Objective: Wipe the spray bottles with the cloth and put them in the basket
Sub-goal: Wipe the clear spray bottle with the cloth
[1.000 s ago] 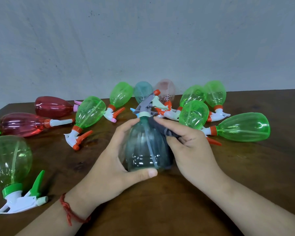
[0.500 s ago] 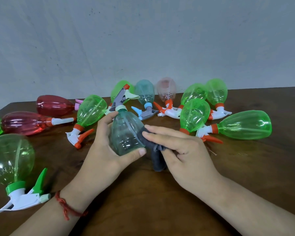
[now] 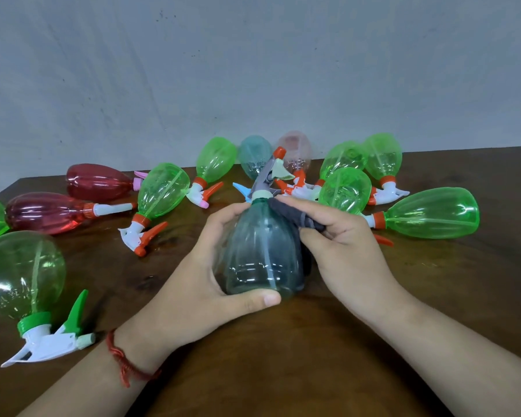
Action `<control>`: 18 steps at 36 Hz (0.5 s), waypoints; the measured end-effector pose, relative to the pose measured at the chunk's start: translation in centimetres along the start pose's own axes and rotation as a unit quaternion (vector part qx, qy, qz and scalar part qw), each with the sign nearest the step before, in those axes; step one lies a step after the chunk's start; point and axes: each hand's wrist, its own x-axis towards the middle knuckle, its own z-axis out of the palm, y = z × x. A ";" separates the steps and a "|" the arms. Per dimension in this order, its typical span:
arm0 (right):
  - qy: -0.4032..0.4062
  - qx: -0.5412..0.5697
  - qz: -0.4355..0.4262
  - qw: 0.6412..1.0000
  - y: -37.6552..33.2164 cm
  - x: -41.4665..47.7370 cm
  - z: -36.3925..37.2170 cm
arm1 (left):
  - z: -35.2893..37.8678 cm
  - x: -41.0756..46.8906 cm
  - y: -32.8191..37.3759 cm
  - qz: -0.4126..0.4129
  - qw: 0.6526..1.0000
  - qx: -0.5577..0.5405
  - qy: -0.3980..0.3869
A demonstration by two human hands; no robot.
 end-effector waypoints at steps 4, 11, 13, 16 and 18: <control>-0.011 -0.079 -0.043 0.996 0.1 -0.3 -0.1 | 0.1 -0.1 0.2 0.021 0.999 0.041 -0.011; -0.037 -0.149 -0.124 0.980 0.4 -0.9 0.3 | -0.1 0.5 -0.6 -0.011 0.995 -0.033 0.094; -0.052 -0.170 -0.153 0.972 0.3 -1.1 0.4 | -0.3 0.8 -0.7 -0.026 0.989 -0.059 0.130; -0.063 -0.210 -0.193 0.956 0.2 -1.3 0.5 | -0.4 1.1 -0.8 -0.043 0.983 -0.081 0.157; -0.060 -0.217 -0.198 0.954 0.3 -1.2 0.5 | -0.2 1.1 -0.8 -0.049 0.981 -0.092 0.163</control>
